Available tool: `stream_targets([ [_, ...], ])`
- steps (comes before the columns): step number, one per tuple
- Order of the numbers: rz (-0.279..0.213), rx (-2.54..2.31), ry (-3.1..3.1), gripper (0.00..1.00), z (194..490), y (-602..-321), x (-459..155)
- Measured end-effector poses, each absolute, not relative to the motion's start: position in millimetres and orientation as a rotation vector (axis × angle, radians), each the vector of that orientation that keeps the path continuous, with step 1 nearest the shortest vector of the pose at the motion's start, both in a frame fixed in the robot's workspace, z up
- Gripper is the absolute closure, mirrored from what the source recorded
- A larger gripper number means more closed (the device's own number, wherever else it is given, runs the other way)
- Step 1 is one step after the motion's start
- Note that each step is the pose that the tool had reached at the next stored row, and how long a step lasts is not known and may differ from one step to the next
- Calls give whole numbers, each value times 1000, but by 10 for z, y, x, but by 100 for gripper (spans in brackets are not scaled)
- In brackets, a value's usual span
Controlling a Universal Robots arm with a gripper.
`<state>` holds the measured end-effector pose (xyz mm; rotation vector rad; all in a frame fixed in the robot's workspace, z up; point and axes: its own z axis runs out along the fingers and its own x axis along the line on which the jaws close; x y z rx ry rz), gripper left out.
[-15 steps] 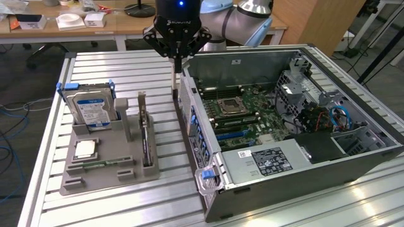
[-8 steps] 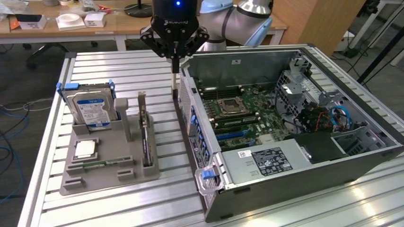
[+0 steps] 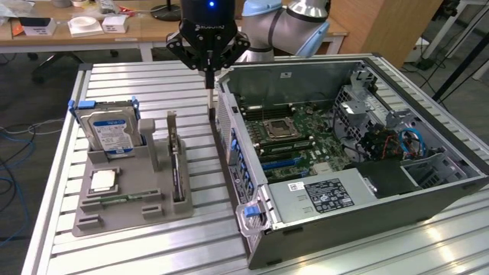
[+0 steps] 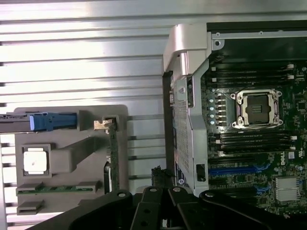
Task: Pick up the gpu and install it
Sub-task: 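Reach for the gpu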
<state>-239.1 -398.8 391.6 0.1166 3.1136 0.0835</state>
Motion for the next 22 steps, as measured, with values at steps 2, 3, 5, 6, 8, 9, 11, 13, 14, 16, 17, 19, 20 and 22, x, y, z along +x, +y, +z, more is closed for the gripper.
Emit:
stream_targets([
  [2,84,117,3114,89,3915,-3988,-2400],
  [3,84,117,3114,89,3916,-3989,-2407],
  [5,84,116,3114,89,3916,-3988,-2416],
  [6,84,116,3114,89,3915,-3988,-2418],
  [8,83,116,3114,89,3916,-3988,-2424],
  [9,83,117,3114,89,3916,-3989,-2430],
  [11,83,117,3114,89,3916,-3989,-2440],
  [13,83,117,3114,89,3916,-3989,-2454],
  [14,83,117,3114,89,3916,-3989,-2465],
  [16,84,117,3114,89,3916,-3988,-2481],
  [17,84,117,3114,89,3915,-3988,-2485],
  [19,84,116,3114,89,3915,-3989,-2497],
  [20,84,116,3114,89,3915,-3989,-2502],
  [22,84,116,3114,89,3915,-3988,-2509],
])
